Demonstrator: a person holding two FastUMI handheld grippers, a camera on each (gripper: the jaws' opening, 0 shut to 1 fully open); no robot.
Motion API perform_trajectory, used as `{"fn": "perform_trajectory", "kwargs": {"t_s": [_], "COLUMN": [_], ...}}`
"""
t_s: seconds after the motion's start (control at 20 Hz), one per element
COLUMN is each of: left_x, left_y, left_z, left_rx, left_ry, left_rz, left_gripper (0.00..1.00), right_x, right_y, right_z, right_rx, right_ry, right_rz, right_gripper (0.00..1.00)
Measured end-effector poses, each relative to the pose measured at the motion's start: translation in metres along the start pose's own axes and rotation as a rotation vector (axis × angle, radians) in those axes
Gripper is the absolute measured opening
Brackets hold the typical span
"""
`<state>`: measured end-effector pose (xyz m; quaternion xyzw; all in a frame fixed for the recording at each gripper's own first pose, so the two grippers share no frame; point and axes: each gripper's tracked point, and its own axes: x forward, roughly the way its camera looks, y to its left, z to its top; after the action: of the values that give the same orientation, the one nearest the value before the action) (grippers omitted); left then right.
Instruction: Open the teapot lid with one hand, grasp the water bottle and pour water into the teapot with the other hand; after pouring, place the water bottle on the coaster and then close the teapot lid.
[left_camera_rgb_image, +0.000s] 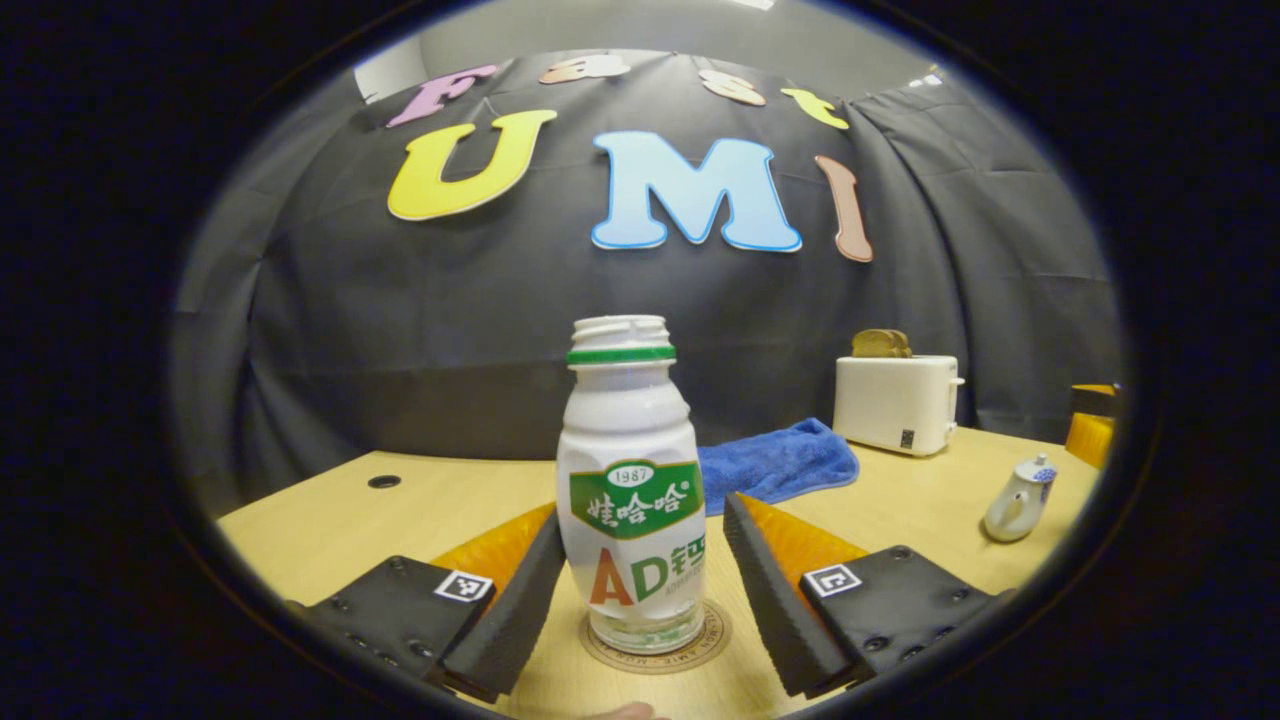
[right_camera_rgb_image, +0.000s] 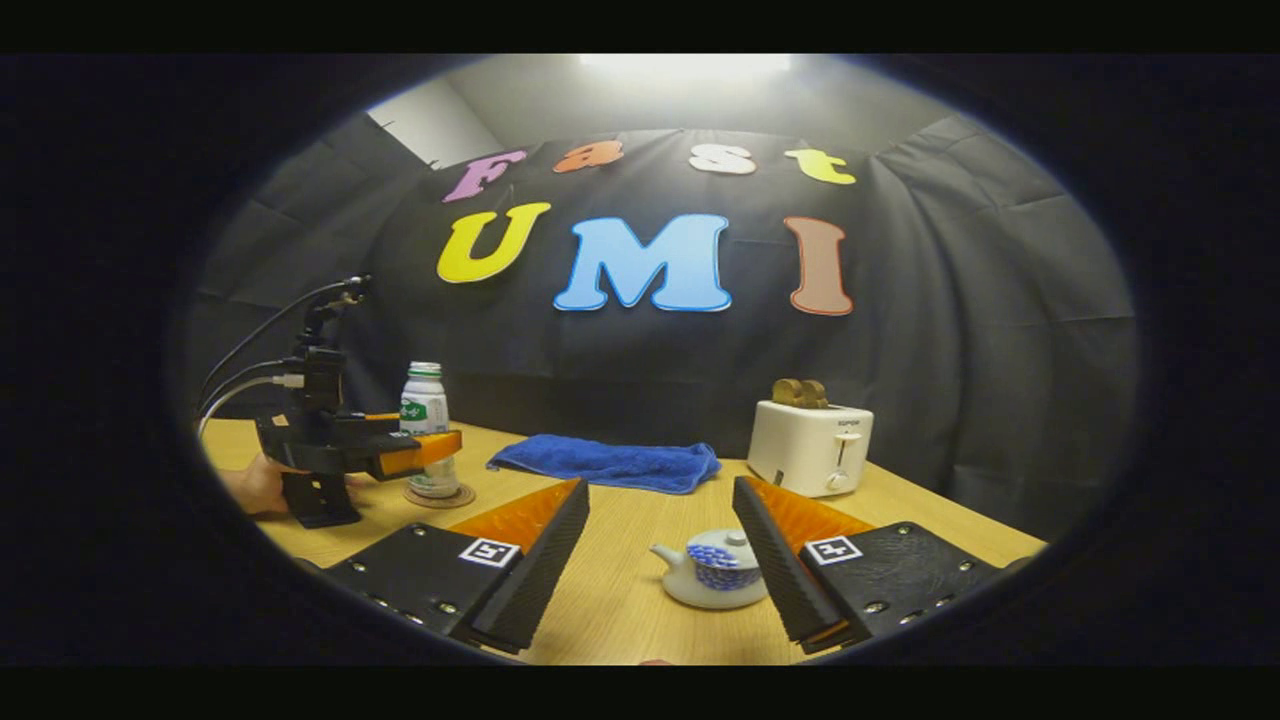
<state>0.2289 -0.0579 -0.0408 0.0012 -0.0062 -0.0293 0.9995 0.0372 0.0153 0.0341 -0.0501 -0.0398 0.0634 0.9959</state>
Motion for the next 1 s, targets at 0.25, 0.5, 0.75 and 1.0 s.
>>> {"fn": "perform_trajectory", "kwargs": {"t_s": [0.25,0.5,0.75,1.0], "left_x": [-0.017,-0.048,-0.123,-0.163], "left_y": [0.002,0.004,-0.009,-0.041], "left_z": [0.002,-0.002,0.008,-0.002], "left_rx": [0.015,-0.01,-0.115,-0.041], "left_ry": [-0.014,0.019,0.001,0.034], "left_rz": [0.012,0.028,0.088,0.077], "left_gripper": [1.0,1.0,1.0,1.0], "right_x": [0.0,-0.003,-0.013,-0.049], "right_y": [0.005,0.015,0.037,0.065], "right_z": [-0.001,0.003,0.009,-0.029], "right_rx": [-0.01,-0.006,-0.049,0.038], "right_ry": [-0.003,-0.018,-0.027,0.092], "right_rz": [0.014,0.045,0.041,-0.022], "right_gripper": [0.88,0.88,0.88,0.89]}}
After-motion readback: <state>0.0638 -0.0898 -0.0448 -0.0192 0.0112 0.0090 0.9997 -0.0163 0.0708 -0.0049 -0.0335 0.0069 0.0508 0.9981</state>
